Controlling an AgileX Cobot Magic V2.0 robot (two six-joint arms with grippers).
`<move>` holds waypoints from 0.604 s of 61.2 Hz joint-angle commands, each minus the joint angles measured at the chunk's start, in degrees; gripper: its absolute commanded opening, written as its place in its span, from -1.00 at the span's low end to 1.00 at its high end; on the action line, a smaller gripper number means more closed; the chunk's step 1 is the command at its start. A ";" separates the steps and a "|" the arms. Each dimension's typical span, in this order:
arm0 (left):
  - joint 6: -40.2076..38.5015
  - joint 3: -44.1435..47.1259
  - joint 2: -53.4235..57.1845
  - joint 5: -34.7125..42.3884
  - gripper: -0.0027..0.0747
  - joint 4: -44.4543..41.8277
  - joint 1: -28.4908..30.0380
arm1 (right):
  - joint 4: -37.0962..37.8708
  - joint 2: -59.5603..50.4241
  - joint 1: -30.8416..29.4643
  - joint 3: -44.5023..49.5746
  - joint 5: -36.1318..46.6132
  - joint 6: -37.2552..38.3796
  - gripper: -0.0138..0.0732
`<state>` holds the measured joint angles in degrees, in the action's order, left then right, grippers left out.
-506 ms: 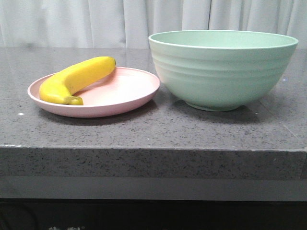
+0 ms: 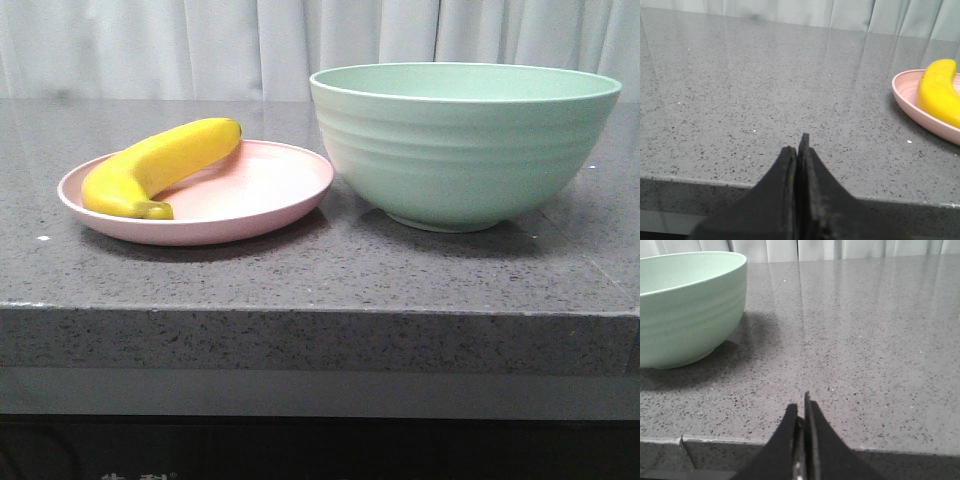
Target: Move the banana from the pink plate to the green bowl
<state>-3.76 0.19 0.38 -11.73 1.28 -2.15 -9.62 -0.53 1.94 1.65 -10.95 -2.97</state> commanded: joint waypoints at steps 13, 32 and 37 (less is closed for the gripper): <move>-0.07 0.28 1.23 4.86 -0.98 0.35 0.06 | 0.51 -1.39 -0.13 -0.32 4.35 0.16 -0.84; -0.07 0.28 1.23 6.06 -0.98 0.35 0.06 | 0.51 -1.39 -0.13 -0.32 5.23 0.16 -0.84; -0.07 0.28 1.23 6.56 -0.98 0.35 0.06 | 0.51 -1.39 -0.13 -0.32 5.64 0.16 -0.84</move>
<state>-3.76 0.19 0.38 -11.09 1.28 -2.15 -9.62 -0.53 1.94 1.65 -10.84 -2.97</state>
